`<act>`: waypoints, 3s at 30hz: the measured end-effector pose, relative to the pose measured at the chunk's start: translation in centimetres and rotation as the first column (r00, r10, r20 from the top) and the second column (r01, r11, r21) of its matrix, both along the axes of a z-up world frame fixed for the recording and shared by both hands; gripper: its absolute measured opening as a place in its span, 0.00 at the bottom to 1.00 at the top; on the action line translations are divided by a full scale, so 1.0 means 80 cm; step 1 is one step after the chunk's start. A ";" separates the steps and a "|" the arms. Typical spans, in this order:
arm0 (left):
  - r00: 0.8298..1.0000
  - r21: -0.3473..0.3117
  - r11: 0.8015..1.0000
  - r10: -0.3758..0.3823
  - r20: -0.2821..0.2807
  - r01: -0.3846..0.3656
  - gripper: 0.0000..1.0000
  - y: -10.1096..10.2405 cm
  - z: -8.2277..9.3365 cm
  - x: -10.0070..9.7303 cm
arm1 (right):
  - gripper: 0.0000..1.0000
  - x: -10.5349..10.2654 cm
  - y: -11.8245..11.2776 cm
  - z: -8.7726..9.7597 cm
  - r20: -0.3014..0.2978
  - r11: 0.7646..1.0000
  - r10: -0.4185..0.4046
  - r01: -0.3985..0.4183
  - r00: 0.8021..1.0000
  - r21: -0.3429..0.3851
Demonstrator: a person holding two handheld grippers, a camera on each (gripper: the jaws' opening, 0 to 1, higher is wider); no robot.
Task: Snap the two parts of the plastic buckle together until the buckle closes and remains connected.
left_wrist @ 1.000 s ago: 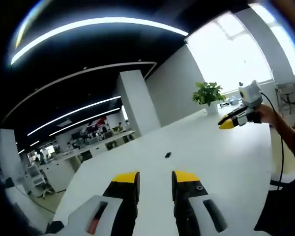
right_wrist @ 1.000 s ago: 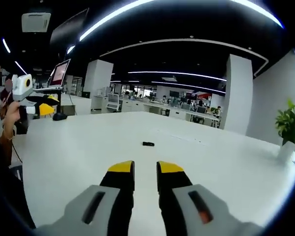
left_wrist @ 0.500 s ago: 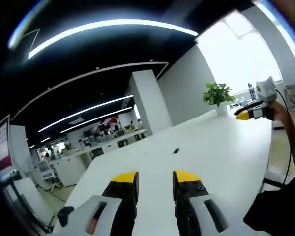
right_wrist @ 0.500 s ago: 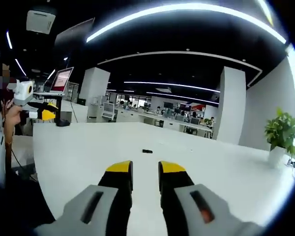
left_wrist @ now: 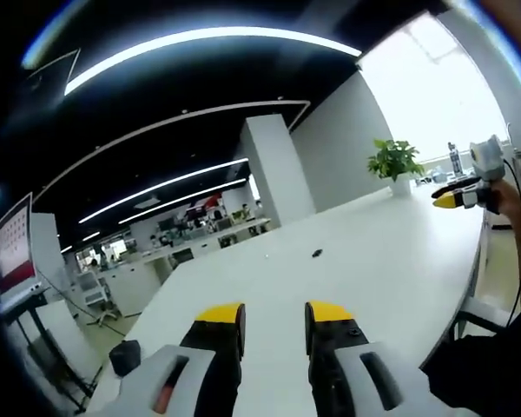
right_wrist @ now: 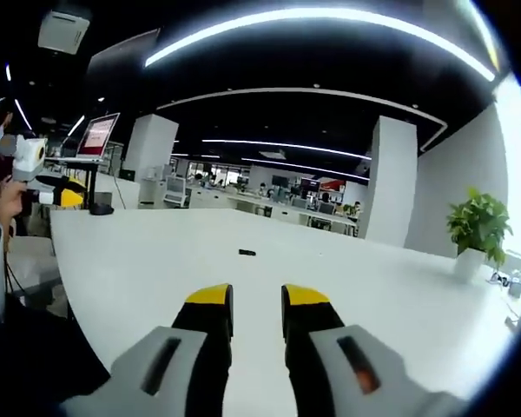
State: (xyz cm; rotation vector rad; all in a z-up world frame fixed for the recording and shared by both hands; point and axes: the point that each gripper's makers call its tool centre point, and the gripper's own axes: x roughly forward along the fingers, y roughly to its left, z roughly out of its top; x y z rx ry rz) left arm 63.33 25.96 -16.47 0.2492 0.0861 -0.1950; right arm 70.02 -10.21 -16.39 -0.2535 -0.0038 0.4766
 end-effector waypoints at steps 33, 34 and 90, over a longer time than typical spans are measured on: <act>0.996 0.008 0.997 0.070 0.048 -0.071 0.28 0.004 0.015 -0.048 | 0.23 -0.029 0.003 0.002 0.014 1.000 0.006 -0.005 1.000 -0.008; 0.996 0.007 0.997 0.071 0.050 -0.072 0.28 0.004 0.015 -0.050 | 0.23 -0.031 0.002 0.002 0.015 1.000 0.004 -0.004 1.000 -0.008; 0.980 -0.023 0.981 0.193 0.055 -0.192 0.29 0.070 0.007 -0.019 | 0.23 -0.004 0.008 0.033 0.085 0.992 -0.121 0.124 0.989 -0.034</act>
